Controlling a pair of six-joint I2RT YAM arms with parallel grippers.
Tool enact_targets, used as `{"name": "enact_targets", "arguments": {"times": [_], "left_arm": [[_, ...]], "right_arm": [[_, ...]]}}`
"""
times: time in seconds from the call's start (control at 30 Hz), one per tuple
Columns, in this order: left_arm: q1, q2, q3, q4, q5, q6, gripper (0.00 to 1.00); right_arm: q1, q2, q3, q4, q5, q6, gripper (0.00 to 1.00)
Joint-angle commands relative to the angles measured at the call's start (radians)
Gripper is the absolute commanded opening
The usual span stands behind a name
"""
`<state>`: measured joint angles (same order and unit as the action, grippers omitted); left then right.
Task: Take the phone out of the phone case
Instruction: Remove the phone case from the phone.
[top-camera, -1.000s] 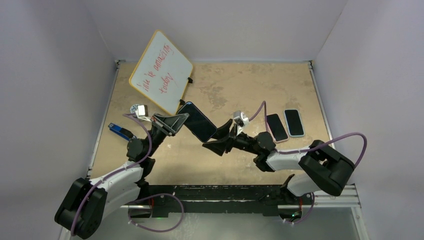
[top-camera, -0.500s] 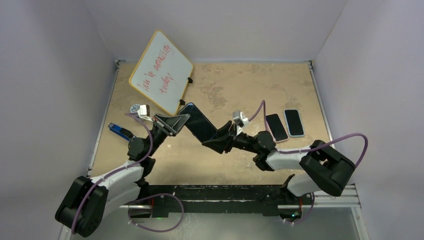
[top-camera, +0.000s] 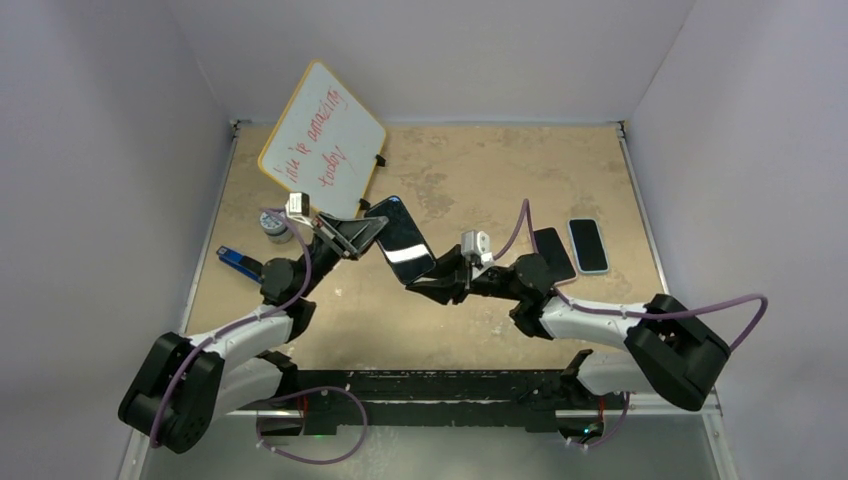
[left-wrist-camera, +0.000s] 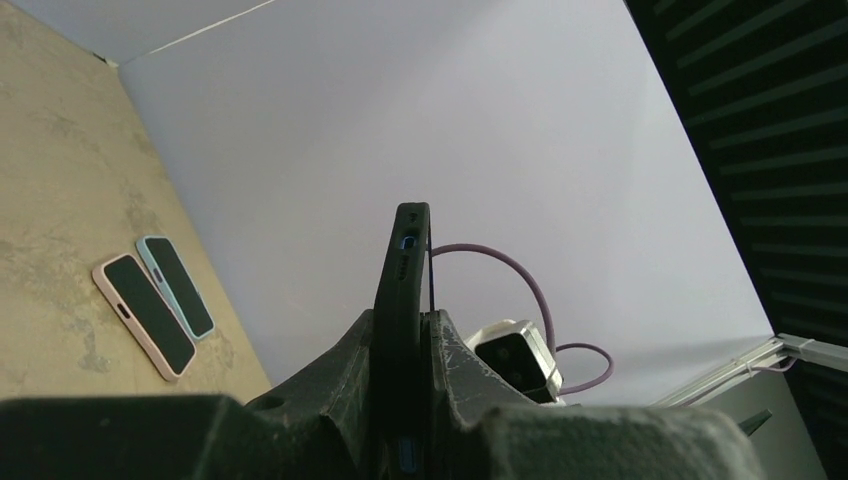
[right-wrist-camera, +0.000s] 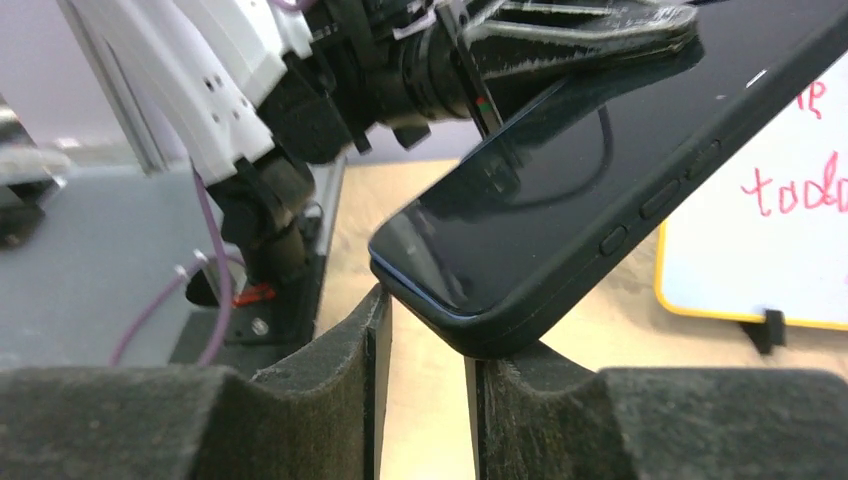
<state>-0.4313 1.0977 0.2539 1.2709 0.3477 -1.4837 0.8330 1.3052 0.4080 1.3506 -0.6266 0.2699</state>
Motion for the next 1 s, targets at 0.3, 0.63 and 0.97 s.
{"name": "enact_targets", "arguments": {"times": [0.3,0.63,0.97], "left_arm": [[-0.004,-0.027,0.062,-0.134,0.095,0.136,0.0],[0.023,-0.076,0.191,-0.249,0.279,0.44,0.0],[0.023,-0.111,0.283,-0.348,0.464,0.632,0.0]], "right_arm": [[0.006,-0.1,0.058,-0.213,0.12,-0.293,0.1],[0.004,-0.26,0.025,-0.502,0.076,-0.279,0.48],[0.004,-0.292,0.056,-0.652,-0.002,-0.291,0.52]]}}
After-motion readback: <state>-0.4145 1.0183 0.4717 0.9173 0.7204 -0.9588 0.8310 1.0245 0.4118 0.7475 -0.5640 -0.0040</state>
